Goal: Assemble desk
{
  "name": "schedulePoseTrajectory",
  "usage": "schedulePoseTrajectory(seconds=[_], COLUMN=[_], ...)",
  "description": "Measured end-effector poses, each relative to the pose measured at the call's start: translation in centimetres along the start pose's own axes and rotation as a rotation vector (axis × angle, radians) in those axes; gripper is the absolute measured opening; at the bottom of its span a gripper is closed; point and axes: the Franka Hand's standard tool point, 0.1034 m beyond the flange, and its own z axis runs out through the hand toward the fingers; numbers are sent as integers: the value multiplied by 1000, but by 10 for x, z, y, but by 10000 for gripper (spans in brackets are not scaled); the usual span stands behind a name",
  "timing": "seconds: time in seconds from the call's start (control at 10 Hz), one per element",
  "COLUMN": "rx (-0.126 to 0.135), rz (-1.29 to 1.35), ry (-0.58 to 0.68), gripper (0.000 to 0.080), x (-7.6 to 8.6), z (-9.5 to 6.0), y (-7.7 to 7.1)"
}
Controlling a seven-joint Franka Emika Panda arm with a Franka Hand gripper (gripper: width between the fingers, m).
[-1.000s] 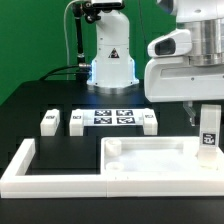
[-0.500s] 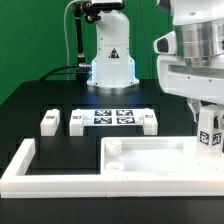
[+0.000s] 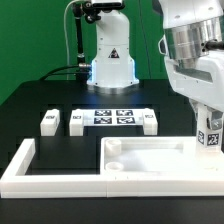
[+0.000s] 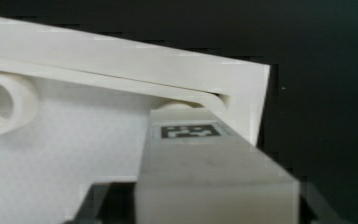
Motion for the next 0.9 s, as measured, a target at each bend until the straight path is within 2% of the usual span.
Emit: schedulePoseTrajectory(seconds=[0.1, 0.2, 0.3, 0.6, 0.7, 0.9], rx=[-8, -22, -37, -41, -83, -99], rz=[-216, -362, -397, -642, -969, -1313], ry=[12, 16, 17, 20, 51, 60], gripper=[372, 576, 627, 649, 649, 649], x=[0, -4, -11, -7, -4, -3], z=[0, 1, 0, 0, 0, -5], y=[0, 0, 1, 1, 2, -5])
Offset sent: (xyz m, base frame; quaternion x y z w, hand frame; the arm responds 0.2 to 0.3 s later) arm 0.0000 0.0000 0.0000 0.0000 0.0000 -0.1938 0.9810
